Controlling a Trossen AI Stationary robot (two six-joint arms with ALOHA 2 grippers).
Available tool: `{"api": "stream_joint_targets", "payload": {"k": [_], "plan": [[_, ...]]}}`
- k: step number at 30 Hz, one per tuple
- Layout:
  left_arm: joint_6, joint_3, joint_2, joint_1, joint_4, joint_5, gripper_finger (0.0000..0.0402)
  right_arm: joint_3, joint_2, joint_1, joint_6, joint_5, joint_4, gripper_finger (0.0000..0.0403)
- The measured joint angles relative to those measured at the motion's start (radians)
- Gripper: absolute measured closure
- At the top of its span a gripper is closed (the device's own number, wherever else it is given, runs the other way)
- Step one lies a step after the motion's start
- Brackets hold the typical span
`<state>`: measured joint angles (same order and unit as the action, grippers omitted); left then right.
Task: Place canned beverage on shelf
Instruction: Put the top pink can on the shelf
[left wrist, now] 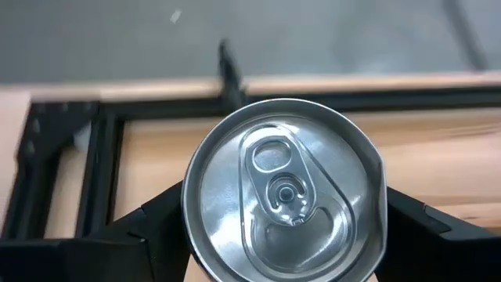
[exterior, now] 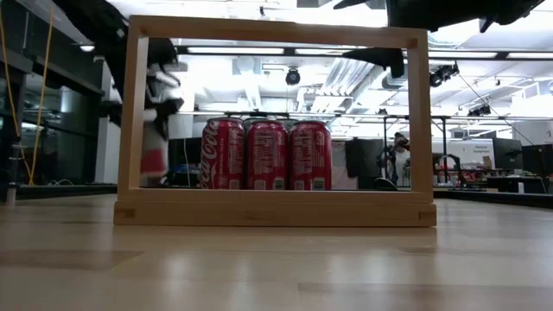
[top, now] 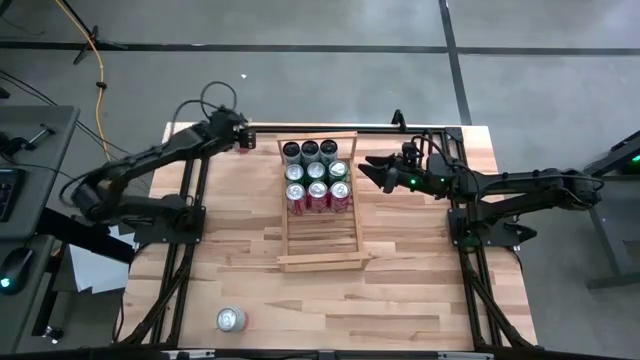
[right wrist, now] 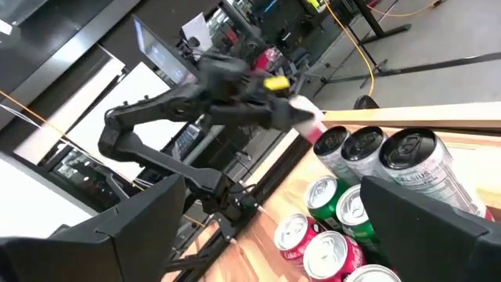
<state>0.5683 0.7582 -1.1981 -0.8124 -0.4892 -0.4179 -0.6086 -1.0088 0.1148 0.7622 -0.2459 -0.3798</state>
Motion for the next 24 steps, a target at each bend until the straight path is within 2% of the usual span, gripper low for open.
{"api": "stream_joint_targets", "payload": {"k": [2,7,13,17,21,24], "plan": [[-0.054,0.0,0.087,0.015,0.013,0.029,0.0125,0.0,0.0,0.0,-0.001,0.0,0.003,0.0032],[-0.158,0.054,0.313,0.09,-0.021,0.214,0.0125,0.0,0.0,0.0,-0.002,0.0,0.003,0.0032],[-0.135,0.173,0.441,0.309,-0.099,0.33,0.0125,0.0,0.0,0.0,-0.002,-0.001,0.003,0.0032],[-0.106,0.259,0.407,0.545,-0.091,0.31,0.0125,0.0,0.0,0.0,-0.002,-0.001,0.003,0.0032],[-0.131,0.348,0.272,0.803,-0.094,0.205,0.0125,0.0,0.0,0.0,-0.001,-0.001,0.003,0.0032],[-0.216,0.426,0.148,0.946,-0.107,0.161,0.0125,0.0,0.0,0.0,0.0,-0.001,0.003,0.0032]]}}
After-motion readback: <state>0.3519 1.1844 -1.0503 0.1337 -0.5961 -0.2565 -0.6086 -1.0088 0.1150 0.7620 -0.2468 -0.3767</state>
